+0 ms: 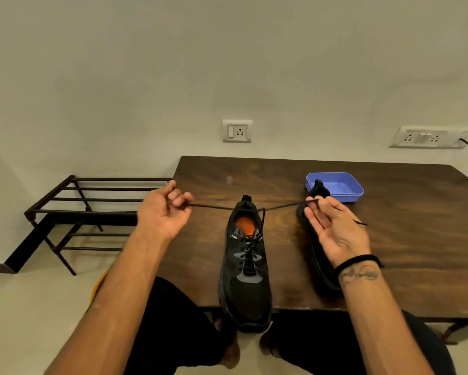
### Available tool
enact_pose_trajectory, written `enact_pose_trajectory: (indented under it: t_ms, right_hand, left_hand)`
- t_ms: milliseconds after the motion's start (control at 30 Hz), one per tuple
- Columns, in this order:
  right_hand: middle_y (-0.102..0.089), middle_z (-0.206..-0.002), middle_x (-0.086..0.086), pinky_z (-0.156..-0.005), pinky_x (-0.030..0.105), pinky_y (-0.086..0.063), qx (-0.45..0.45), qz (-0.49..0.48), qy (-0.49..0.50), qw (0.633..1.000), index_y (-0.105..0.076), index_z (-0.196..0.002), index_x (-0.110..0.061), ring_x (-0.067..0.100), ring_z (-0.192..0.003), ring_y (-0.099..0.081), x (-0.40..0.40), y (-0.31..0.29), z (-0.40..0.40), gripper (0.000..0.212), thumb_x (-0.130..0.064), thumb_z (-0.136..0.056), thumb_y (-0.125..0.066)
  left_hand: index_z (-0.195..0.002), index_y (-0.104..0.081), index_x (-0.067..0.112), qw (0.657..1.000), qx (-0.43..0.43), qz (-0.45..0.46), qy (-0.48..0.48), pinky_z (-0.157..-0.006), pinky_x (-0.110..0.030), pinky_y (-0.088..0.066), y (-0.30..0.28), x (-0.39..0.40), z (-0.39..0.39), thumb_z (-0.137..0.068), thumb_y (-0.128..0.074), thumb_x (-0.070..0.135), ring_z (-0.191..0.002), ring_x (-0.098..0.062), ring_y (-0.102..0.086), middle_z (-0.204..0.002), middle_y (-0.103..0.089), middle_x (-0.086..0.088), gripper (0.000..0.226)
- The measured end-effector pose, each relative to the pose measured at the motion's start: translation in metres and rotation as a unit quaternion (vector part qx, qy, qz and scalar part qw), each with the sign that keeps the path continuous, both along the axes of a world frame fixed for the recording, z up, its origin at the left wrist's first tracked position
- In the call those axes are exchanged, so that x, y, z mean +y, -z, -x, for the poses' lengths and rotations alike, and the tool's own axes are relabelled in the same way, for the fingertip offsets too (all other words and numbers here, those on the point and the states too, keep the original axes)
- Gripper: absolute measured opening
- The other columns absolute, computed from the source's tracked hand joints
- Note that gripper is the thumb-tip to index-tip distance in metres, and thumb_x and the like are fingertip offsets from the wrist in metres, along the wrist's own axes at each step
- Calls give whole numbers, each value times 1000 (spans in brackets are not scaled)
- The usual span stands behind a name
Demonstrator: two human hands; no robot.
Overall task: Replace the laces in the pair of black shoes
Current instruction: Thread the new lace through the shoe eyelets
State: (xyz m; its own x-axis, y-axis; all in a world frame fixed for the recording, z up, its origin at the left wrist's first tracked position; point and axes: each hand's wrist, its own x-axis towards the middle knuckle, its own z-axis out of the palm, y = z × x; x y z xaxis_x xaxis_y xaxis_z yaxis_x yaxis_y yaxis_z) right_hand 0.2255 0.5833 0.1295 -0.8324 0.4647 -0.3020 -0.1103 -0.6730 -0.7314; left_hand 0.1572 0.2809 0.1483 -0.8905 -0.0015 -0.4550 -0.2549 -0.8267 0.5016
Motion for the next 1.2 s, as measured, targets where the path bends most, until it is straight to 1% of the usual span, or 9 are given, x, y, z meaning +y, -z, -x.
enact_pose_trajectory:
  t_ms: [67,100,200,367,500,600,767,1100,1200]
  right_hand:
    - [-71,-113,19,-76,35,-63,-46,28,-24,998,-59,-125,-4,20,-83,-76,13,3,2,28,7,-100,-56]
    - [-71,-105,16,-75,35,-61,-80,-3,-44,996,-57,-128,-5,18,-80,-72,13,3,2,31,7,-100,-54]
    - [-70,-97,15,-77,38,-60,-171,-230,-40,957,-56,-128,-12,22,-80,-69,13,10,7,38,5,-94,-63]
    - [-48,-142,20,-113,51,-38,-239,-649,16,722,-28,-158,-11,38,-137,-40,-3,19,2,83,-18,-90,-75]
    - [-58,-140,2,-113,32,-37,-103,-748,-159,636,-59,-139,-19,20,-136,-48,-25,21,1,53,-23,-90,-79]
    - [-68,-121,-6,-98,23,-45,-111,-715,-281,631,-71,-120,-24,10,-118,-59,-43,31,0,37,-26,-85,-84]
    - [-68,-89,-5,-79,37,-57,-104,-724,-240,638,-70,-88,-23,15,-89,-66,-59,49,3,13,-19,-85,-82]
    - [-69,-65,-4,-70,38,-60,-115,-732,-222,634,-78,-86,-21,13,-69,-67,-57,43,4,16,-12,-83,-65]
    - [-70,-64,-5,-66,27,-58,-124,-718,-233,645,-81,-78,-19,6,-67,-66,-38,26,2,18,-10,-83,-67]
  left_hand:
    - [-95,-62,14,975,-16,220,-27,-53,-24,-39,7,-13,5,-105,-52,16,-42,-8,-34,-50,-41,6,14]
    - [-98,-66,15,932,-8,360,-34,-56,-27,-42,11,-18,7,-103,-57,21,-48,-8,-44,-56,-50,7,13]
    - [-106,-73,20,704,61,707,-19,-86,-36,-51,19,-24,4,-99,-62,30,-97,-22,-67,-101,-71,3,17]
    - [-142,-53,33,491,73,848,185,-109,-51,-43,33,1,-6,-90,-76,41,-138,-33,-43,-146,-50,-10,57]
    - [-122,-66,33,502,208,767,343,-101,-32,-50,46,29,-8,-86,-82,34,-114,-10,-61,-121,-66,8,39]
    - [-98,-72,32,485,242,747,385,-78,-18,-49,53,44,-12,-84,-85,30,-92,-3,-64,-98,-70,13,20]
    - [-93,-74,32,483,284,756,337,-84,-33,-58,64,45,-9,-90,-77,32,-84,-2,-68,-88,-73,14,5]
    - [-87,-71,34,479,280,766,323,-83,-39,-60,60,42,-7,-95,-68,34,-83,-5,-68,-86,-71,15,8]
    - [-87,-67,35,459,253,790,317,-81,-37,-59,53,35,-6,-98,-64,36,-82,-7,-67,-86,-69,13,11]
